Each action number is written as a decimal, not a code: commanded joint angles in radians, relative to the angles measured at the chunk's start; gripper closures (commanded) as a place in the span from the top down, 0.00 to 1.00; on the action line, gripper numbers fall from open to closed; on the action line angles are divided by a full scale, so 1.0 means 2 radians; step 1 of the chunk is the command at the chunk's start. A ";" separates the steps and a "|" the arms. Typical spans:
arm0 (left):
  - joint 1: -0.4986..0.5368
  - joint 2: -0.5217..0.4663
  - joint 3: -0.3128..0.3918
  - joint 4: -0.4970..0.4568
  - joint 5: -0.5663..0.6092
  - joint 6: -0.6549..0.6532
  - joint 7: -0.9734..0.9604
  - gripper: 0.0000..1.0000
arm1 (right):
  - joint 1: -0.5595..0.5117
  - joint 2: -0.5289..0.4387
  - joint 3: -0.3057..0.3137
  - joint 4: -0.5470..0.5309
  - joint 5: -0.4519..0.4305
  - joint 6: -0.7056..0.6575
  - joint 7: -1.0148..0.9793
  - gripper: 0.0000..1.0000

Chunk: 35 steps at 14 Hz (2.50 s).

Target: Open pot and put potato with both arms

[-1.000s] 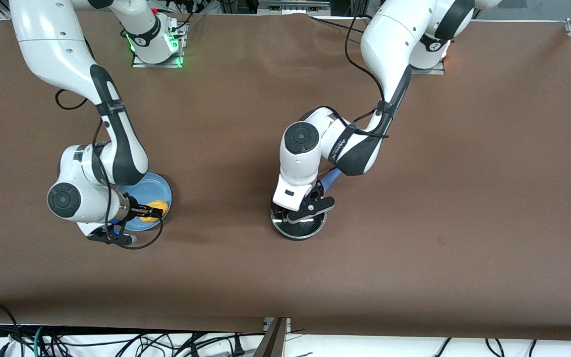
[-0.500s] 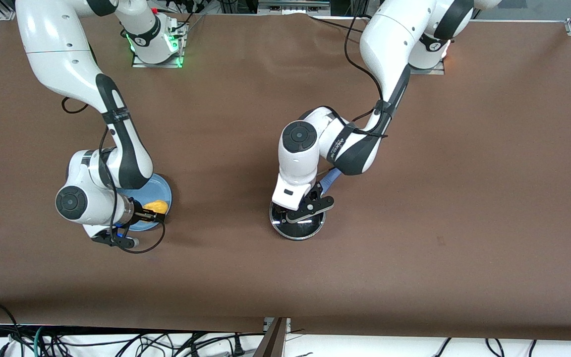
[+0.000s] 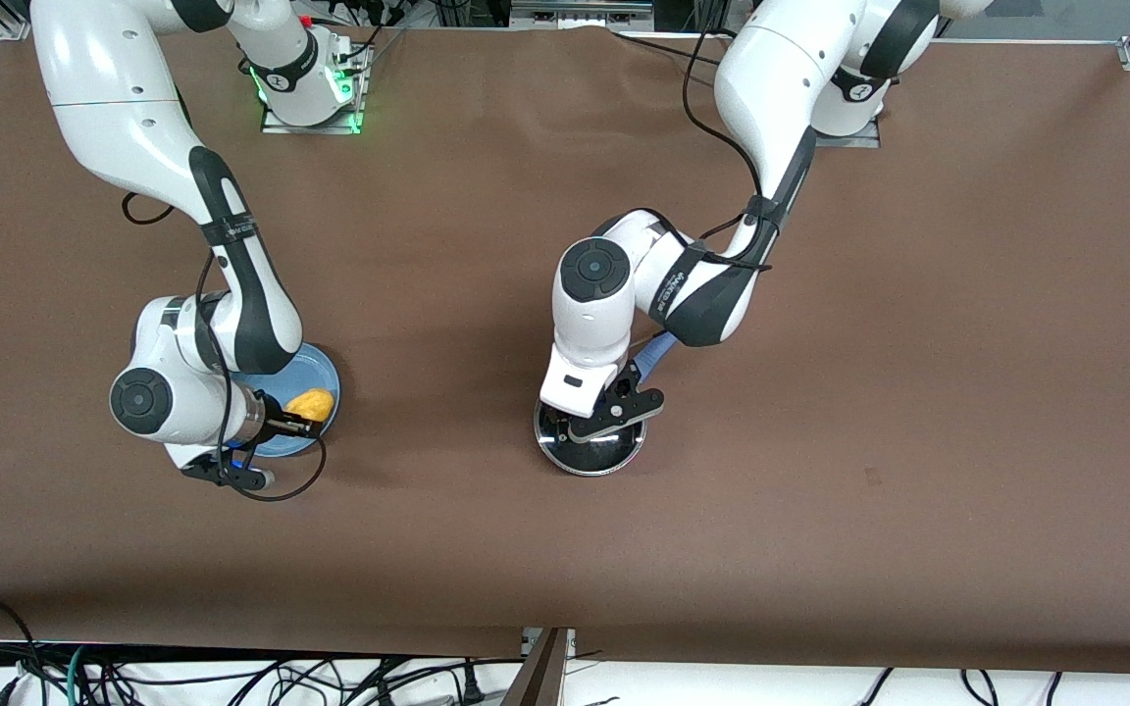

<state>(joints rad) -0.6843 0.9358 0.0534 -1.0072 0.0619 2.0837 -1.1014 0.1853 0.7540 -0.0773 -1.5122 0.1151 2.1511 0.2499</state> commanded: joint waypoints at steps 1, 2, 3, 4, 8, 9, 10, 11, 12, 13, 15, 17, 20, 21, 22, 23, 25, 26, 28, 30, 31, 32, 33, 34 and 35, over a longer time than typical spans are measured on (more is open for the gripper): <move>0.014 -0.028 -0.004 0.009 -0.003 -0.043 0.033 0.59 | 0.000 -0.006 0.001 0.000 0.007 -0.017 0.000 0.42; 0.024 -0.042 -0.002 0.007 -0.015 -0.052 0.060 0.59 | 0.001 -0.012 0.001 0.004 0.016 -0.032 0.002 0.42; 0.041 -0.053 -0.002 0.002 -0.027 -0.052 0.099 0.59 | 0.002 -0.015 0.001 0.007 0.032 -0.037 0.000 0.42; 0.054 -0.066 -0.002 -0.001 -0.043 -0.054 0.148 0.59 | 0.002 -0.020 0.001 0.011 0.045 -0.045 0.000 0.42; 0.113 -0.145 -0.002 -0.105 -0.055 -0.056 0.329 0.59 | 0.038 -0.039 0.008 0.021 0.096 -0.081 0.099 0.42; 0.129 -0.159 -0.002 -0.125 -0.059 -0.056 0.375 0.59 | 0.053 -0.039 0.016 0.032 0.097 -0.080 0.151 0.42; 0.143 -0.176 -0.002 -0.145 -0.059 -0.056 0.415 0.59 | 0.066 -0.039 0.028 0.034 0.097 -0.075 0.207 0.42; 0.159 -0.190 -0.001 -0.168 -0.059 -0.056 0.455 0.59 | 0.082 -0.033 0.039 0.046 0.095 -0.071 0.260 0.42; 0.177 -0.207 -0.001 -0.196 -0.059 -0.056 0.505 0.59 | 0.098 -0.021 0.043 0.063 0.097 -0.062 0.309 0.42; 0.197 -0.221 0.001 -0.219 -0.059 -0.052 0.554 0.59 | 0.117 -0.014 0.044 0.074 0.097 -0.049 0.354 0.42; 0.230 -0.238 0.005 -0.251 -0.059 -0.051 0.639 0.59 | 0.153 -0.003 0.048 0.083 0.101 0.003 0.428 0.43; 0.239 -0.249 0.044 -0.282 -0.060 -0.042 0.711 0.58 | 0.167 0.004 0.059 0.086 0.131 0.071 0.472 0.43; 0.249 -0.265 0.092 -0.349 -0.101 0.006 0.826 0.59 | 0.173 0.035 0.078 0.116 0.159 0.143 0.523 0.44; 0.249 -0.270 0.109 -0.375 -0.105 0.031 0.858 0.58 | 0.174 0.053 0.083 0.141 0.159 0.159 0.540 0.45; 0.252 -0.272 0.124 -0.401 -0.107 0.057 0.894 0.58 | 0.178 0.071 0.085 0.164 0.159 0.171 0.551 0.67; 0.261 -0.272 0.136 -0.427 -0.121 0.082 0.927 0.59 | 0.181 0.077 0.085 0.171 0.158 0.178 0.553 0.97; 0.278 -0.269 0.146 -0.469 -0.178 0.128 1.002 0.58 | 0.180 0.072 0.084 0.170 0.154 0.175 0.549 1.00; 0.280 -0.264 0.150 -0.489 -0.205 0.154 1.040 0.58 | 0.177 0.068 0.083 0.169 0.151 0.165 0.545 1.00; 0.289 -0.249 0.164 -0.497 -0.240 0.172 1.107 0.58 | 0.175 0.050 0.066 0.171 0.107 0.093 0.534 1.00; 0.308 -0.239 0.164 -0.497 -0.259 0.173 1.139 0.58 | 0.172 0.022 0.054 0.168 0.050 0.016 0.494 1.00; 0.319 -0.235 0.164 -0.497 -0.267 0.174 1.155 0.59 | 0.171 0.006 0.038 0.159 0.042 -0.021 0.480 1.00; 0.327 -0.229 0.164 -0.495 -0.277 0.174 1.177 0.59 | 0.171 -0.019 0.013 0.142 0.042 -0.051 0.446 1.00; 0.332 -0.221 0.164 -0.494 -0.293 0.174 1.198 0.59 | 0.171 -0.046 0.003 0.121 0.044 -0.079 0.390 1.00; 0.341 -0.215 0.164 -0.493 -0.311 0.175 1.220 0.59 | 0.168 -0.074 -0.012 0.101 0.044 -0.110 0.334 1.00; 0.344 -0.208 0.164 -0.493 -0.329 0.175 1.239 0.60 | 0.168 -0.101 -0.027 0.084 0.044 -0.137 0.294 1.00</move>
<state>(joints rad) -0.0146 0.4982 0.3831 -1.9980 -0.5197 2.4227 1.2765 0.5240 0.7023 -0.0897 -1.2027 0.2145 1.9572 0.9936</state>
